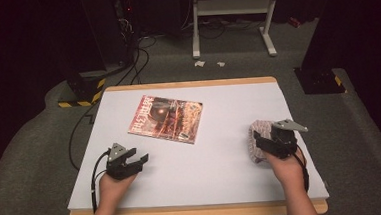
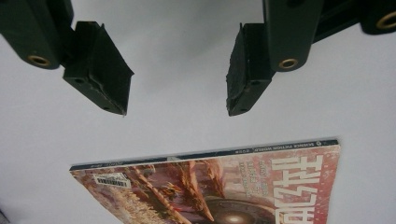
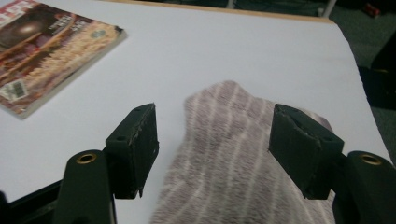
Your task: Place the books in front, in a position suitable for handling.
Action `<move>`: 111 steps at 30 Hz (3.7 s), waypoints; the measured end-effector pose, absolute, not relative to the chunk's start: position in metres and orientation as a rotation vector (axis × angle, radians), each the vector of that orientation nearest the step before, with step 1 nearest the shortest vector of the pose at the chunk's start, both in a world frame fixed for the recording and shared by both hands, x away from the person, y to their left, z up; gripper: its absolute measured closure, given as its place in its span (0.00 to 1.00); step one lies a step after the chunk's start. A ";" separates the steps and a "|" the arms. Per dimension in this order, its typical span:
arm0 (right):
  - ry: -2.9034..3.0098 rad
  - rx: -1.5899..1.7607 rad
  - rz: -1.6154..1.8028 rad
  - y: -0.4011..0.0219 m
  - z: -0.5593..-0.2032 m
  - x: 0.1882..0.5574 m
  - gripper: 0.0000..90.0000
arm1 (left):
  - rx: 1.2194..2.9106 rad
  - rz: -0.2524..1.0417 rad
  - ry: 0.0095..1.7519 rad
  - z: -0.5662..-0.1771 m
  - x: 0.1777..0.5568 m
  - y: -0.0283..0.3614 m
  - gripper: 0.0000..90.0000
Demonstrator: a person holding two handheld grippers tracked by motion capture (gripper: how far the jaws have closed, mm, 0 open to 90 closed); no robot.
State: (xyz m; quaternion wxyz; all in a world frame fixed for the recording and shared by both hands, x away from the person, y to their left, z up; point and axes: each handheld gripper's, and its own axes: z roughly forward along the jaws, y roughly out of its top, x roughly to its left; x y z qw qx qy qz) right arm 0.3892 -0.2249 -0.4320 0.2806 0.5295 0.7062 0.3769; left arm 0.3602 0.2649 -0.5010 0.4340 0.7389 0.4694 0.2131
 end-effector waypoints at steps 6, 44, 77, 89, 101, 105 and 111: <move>1.960 1.339 1.040 -0.191 -0.439 0.389 0.39 | 1.823 0.548 1.197 -0.498 0.368 0.270 0.43; 2.216 1.259 1.025 -0.054 -0.501 0.446 0.44 | 1.989 0.503 1.294 -0.506 0.448 0.262 0.48; 2.208 1.374 1.065 -0.065 -0.508 0.482 0.44 | 1.822 0.493 1.403 -0.512 0.458 0.257 0.46; 2.222 1.353 1.070 -0.069 -0.508 0.460 0.47 | 1.847 0.491 1.377 -0.511 0.436 0.256 0.48; 2.215 1.330 1.062 -0.083 -0.509 0.415 0.47 | 1.896 0.490 1.339 -0.509 0.398 0.242 0.48; 2.219 1.322 1.057 -0.090 -0.508 0.400 0.47 | 1.918 0.499 1.312 -0.509 0.380 0.235 0.48; 2.223 1.292 1.037 -0.100 -0.508 0.374 0.48 | 1.945 0.490 1.259 -0.509 0.353 0.226 0.48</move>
